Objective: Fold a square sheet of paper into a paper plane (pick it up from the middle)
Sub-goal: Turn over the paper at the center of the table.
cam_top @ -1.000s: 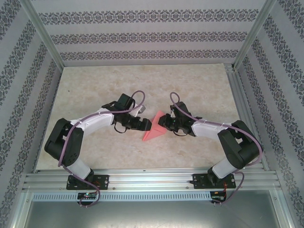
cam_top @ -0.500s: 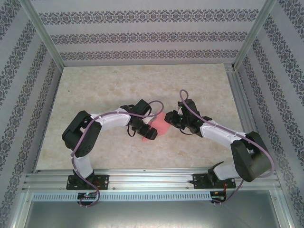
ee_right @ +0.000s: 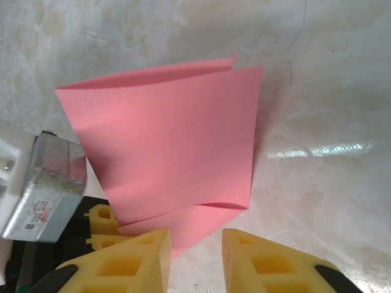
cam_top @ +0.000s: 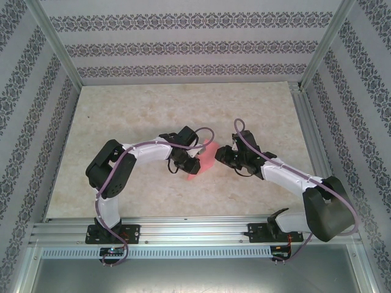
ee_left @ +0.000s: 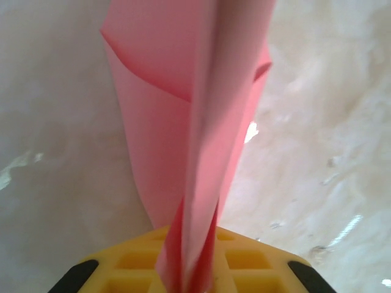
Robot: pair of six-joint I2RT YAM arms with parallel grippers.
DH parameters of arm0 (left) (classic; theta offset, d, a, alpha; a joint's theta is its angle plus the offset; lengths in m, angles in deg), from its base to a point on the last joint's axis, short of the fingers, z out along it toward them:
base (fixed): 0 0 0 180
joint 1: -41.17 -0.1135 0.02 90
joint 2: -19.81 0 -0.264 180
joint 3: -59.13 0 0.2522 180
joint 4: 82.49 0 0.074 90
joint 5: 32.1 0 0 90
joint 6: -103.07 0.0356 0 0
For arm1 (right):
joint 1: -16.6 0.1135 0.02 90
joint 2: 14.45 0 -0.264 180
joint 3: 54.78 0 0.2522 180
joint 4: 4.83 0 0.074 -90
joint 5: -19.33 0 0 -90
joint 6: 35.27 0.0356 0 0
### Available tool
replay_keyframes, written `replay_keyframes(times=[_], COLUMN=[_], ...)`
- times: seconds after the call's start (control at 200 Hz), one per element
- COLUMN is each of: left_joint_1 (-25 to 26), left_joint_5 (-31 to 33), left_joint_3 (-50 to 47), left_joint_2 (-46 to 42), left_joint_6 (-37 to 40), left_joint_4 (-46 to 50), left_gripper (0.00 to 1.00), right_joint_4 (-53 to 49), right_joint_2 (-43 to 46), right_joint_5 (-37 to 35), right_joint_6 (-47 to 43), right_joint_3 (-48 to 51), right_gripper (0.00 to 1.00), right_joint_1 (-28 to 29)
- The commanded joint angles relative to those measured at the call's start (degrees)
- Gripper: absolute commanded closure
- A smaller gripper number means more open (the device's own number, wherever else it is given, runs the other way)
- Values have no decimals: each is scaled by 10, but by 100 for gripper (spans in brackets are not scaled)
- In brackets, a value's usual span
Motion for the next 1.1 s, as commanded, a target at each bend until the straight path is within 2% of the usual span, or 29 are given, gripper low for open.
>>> replay_keyframes(times=[0.0, 0.115, 0.225, 0.36, 0.56, 0.674, 0.904, 1.094], left_joint_1=[-17, -43, -52, -55, -60, -63, -79, -89], left_joint_5=[-122, -223, -290, -294, -283, -282, -274, -271], left_joint_3=[-17, -54, -86, -103, -130, -164, -192, -195], left_joint_2=[-11, -17, -5, 15, 45, 54, 52, 39], left_joint_6=[-65, -159, -252, -307, -346, -374, -383, -373], left_joint_4=[-88, -206, -325, -388, -418, -468, -487, -473], left_gripper=[83, 83, 83, 84, 83, 83, 81, 77], right_joint_4=[-19, -37, -51, -40, 44, 85, 171, 174], right_joint_2=[23, 46, 76, 89, 27, -25, -137, -214], right_joint_5=[-17, -25, -35, -8, 48, 69, 106, 117], right_joint_6=[-14, -15, -17, -26, 3, 12, 36, 33], right_joint_3=[5, 6, 10, 13, 16, -2, -50, -114], right_gripper=[70, 69, 68, 69, 85, 90, 92, 91], right_joint_1=[-10, -17, -26, -30, -25, -18, 6, 12])
